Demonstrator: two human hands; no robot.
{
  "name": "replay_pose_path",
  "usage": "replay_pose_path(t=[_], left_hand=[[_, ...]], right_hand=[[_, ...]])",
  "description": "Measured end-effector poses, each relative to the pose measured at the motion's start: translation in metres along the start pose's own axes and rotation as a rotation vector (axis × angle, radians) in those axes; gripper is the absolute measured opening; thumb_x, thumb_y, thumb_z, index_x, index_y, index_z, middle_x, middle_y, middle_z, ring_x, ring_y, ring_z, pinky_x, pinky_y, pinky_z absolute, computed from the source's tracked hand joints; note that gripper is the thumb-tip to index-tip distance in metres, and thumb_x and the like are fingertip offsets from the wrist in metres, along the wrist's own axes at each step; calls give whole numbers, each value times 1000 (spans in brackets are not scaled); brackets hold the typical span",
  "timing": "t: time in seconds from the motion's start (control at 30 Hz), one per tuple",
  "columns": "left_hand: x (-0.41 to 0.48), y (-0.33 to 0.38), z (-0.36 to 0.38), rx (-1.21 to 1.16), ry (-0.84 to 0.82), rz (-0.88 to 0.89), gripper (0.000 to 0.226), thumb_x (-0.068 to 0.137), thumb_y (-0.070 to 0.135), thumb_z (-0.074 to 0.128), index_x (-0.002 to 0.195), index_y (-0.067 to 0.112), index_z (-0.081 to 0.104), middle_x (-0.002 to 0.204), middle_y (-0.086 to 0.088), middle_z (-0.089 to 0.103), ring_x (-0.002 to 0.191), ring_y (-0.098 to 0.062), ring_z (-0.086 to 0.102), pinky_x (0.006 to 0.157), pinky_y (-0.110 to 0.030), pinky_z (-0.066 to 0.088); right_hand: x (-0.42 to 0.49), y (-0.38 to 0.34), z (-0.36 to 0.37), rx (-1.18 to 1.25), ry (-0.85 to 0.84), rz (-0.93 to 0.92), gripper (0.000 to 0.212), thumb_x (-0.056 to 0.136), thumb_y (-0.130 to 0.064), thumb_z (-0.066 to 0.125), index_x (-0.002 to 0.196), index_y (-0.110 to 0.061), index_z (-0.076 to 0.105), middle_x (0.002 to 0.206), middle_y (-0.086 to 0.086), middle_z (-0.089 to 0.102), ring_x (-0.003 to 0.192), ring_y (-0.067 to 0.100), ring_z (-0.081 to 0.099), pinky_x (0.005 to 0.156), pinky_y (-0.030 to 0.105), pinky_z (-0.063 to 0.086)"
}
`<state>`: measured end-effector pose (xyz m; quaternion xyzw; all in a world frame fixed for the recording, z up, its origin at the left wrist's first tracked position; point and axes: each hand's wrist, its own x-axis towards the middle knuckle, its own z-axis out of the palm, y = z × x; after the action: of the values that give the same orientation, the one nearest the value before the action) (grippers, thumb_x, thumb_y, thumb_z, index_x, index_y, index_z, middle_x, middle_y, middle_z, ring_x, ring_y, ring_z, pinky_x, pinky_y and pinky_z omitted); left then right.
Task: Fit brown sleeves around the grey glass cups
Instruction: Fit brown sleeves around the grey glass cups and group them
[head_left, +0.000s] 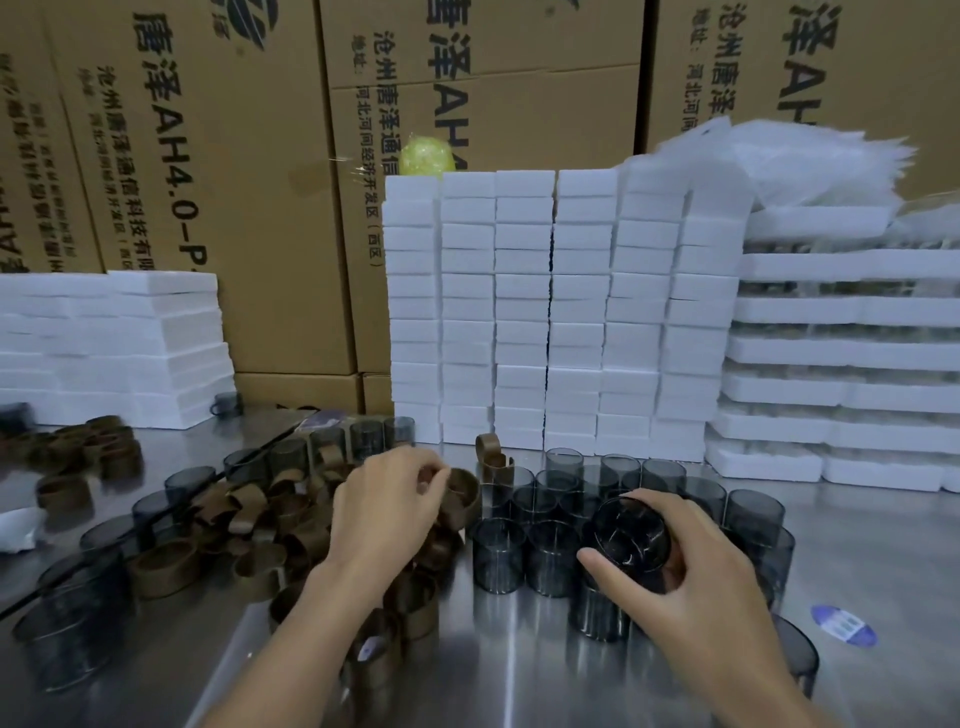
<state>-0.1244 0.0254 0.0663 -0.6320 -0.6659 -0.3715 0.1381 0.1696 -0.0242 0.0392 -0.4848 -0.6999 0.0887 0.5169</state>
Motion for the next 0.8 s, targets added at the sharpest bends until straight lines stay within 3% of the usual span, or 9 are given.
replay_pose_path(t=[0.13, 0.27, 0.37, 0.43, 0.53, 0.63, 0.8], left_hand=[[-1, 16, -1, -474, -65, -56, 15, 108, 39, 62, 94, 42, 66, 89, 19, 75, 77, -2, 72, 57, -24, 57], [-11, 37, 6, -611, -185, -43, 21, 105, 35, 67, 86, 44, 67, 87, 21, 76, 78, -3, 72, 63, -14, 53], [-23, 57, 15, -682, -215, -52, 15, 101, 36, 71, 86, 39, 72, 89, 19, 76, 86, -3, 72, 78, -24, 60], [-32, 72, 19, -733, -195, -43, 14, 100, 37, 73, 86, 34, 73, 88, 18, 77, 85, -4, 74, 78, -28, 63], [-44, 92, 20, -935, -196, -116, 13, 102, 29, 76, 89, 27, 73, 87, 8, 78, 80, -14, 79, 72, -35, 65], [-49, 106, 17, -1187, -224, -336, 9, 103, 21, 74, 97, 14, 76, 96, -4, 79, 89, -29, 81, 74, -49, 69], [-54, 112, 13, -1494, -404, -536, 23, 112, 20, 59, 112, 10, 79, 109, -16, 82, 100, -33, 82, 77, -39, 68]], right_hand=[[0, -1, 1, 42, 10, -28, 69, 73, -98, 59, 132, -63, 51, 120, -32, 56, 99, -5, 63, 75, 19, 48], [-1, 2, 6, 175, 22, -35, 66, 76, -70, 76, 135, -57, 50, 118, -27, 55, 74, 10, 70, 61, 20, 54], [-2, 10, 12, 238, 17, -56, 73, 72, -51, 82, 136, -47, 49, 118, -20, 61, 70, 21, 73, 60, 23, 58], [-3, 12, 13, 228, 10, -78, 74, 73, -47, 82, 139, -45, 48, 120, -17, 65, 69, 21, 73, 61, 21, 57], [-3, 8, 12, 181, -4, -183, 65, 81, -43, 76, 142, -50, 54, 135, -20, 60, 94, 12, 72, 62, 18, 57], [-3, 8, 15, 124, -4, -230, 63, 89, -37, 79, 144, -59, 57, 146, -22, 50, 107, 8, 68, 68, 23, 62], [-3, 13, 23, 96, 37, -239, 71, 88, -30, 80, 144, -65, 54, 148, -25, 43, 121, 8, 64, 79, 21, 61]])
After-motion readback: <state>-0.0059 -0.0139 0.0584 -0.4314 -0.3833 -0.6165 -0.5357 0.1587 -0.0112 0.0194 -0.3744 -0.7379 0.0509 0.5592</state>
